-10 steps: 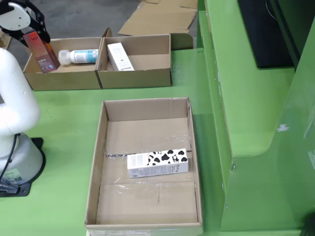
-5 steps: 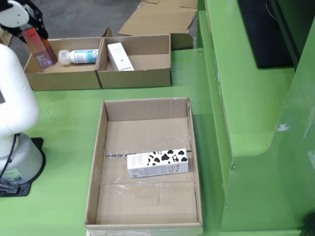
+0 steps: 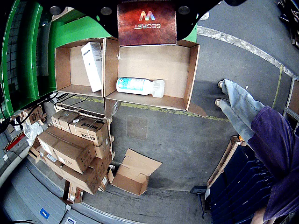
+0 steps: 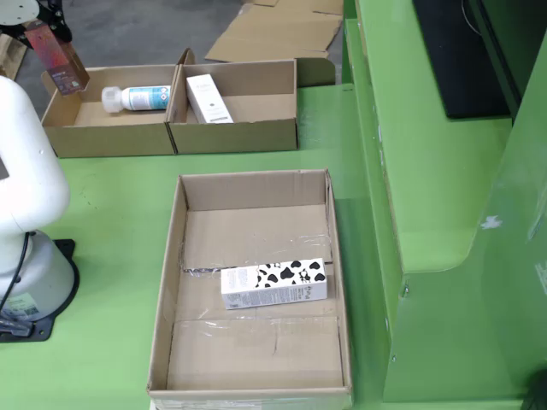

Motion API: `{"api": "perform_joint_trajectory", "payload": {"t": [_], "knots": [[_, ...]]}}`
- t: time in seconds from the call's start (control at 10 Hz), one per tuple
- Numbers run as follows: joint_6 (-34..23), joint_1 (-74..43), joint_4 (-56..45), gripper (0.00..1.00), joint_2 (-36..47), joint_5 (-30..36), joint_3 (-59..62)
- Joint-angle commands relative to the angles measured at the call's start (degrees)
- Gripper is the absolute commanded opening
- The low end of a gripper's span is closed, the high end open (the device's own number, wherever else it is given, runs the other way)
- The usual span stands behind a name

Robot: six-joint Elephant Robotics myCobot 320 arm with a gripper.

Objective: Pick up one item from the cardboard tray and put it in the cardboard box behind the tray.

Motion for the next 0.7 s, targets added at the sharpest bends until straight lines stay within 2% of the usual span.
{"api": "perform_joint_trajectory", "payload": {"t": [0.0,0.6], "knots": [[0.81,1.33,1.40,0.00,1.34,-1.39,1.40],[0.37,1.44,6.23,0.00,-1.05,-2.46,1.40]]}}
